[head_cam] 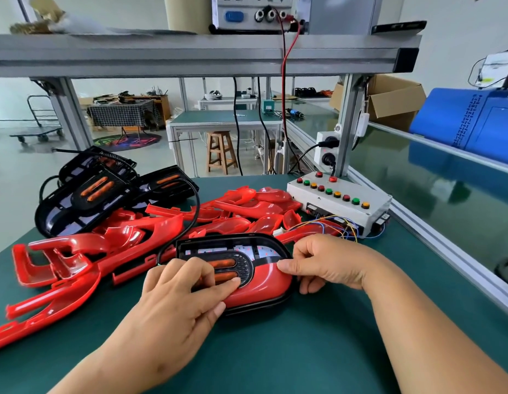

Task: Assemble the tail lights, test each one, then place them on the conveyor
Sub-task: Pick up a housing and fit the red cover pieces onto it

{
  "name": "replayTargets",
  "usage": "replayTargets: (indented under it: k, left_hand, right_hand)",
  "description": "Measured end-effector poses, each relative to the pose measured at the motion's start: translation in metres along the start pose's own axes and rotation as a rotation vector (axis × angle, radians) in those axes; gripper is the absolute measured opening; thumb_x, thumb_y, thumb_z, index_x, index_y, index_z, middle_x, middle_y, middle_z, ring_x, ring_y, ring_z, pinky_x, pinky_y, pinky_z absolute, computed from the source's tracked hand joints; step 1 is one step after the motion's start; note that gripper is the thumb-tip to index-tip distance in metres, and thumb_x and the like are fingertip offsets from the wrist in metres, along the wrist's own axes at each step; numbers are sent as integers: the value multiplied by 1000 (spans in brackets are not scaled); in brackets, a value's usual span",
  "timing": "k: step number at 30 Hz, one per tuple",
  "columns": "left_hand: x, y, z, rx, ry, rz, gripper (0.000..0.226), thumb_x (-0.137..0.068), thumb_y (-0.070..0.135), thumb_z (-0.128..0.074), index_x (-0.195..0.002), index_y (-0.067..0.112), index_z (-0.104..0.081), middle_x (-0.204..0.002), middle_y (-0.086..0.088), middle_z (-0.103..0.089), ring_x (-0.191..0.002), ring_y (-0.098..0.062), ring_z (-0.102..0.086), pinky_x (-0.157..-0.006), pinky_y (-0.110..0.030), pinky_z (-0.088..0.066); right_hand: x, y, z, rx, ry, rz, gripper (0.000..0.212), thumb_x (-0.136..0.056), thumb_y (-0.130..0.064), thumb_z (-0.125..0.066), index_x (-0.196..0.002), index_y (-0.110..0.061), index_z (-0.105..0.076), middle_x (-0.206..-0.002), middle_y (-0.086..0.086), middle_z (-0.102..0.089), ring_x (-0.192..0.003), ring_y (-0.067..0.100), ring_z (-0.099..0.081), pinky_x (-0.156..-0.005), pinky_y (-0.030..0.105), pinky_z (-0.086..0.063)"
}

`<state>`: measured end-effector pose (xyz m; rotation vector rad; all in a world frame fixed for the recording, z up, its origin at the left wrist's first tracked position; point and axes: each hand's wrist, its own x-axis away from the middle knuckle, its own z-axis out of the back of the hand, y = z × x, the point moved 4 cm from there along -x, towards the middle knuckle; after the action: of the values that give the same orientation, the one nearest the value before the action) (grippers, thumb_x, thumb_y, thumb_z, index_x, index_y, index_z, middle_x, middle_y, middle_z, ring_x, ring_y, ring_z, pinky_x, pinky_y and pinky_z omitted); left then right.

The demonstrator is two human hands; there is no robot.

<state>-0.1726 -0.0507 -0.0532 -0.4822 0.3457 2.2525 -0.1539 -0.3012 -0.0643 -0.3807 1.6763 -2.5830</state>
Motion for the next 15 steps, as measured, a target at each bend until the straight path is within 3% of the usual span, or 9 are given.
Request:
replayTargets:
  k: [4, 7, 11, 15]
  left_hand:
    - [5, -5, -5, 150, -55, 142, 38, -89, 53, -37, -122, 70, -44, -106, 25, -33, -105, 0, -31, -94, -23, -29]
    - [3, -4, -6, 355, -5, 237, 53, -92, 39, -54, -107, 85, -34, -109, 34, -26, -114, 6, -23, -95, -14, -25]
    - [5, -15, -4, 650, 87, 457, 65, -83, 9, -72, -93, 72, -60, -114, 33, -29, -108, 14, -31, -96, -14, -29]
    - [10, -25, -7, 1011, 212, 667, 80, -74, -11, -72, -107, 61, -62, -123, 16, -39, -108, 14, -45, -94, -17, -36]
  right_hand:
    - [-1, -2, -2, -79, 38, -67, 75, -45, -57, -81, -97, -13, -51, -77, 9, -67, -58, 18, -66, -49, 24, -50]
    - [-3, -3, -11, -28, -3, -110, 68, -55, -63, -77, -101, -13, -63, -78, 7, -66, -55, 13, -64, -47, 20, -47]
    - [-6, -2, -15, -23, 78, -121, 53, -69, -54, -78, -104, -19, -59, -97, 5, -70, -57, 10, -63, -47, 20, -44]
    - [-6, -7, -18, -103, 104, -95, 51, -70, -44, -81, -107, -22, -55, -83, -3, -67, -63, 9, -61, -53, 22, -45]
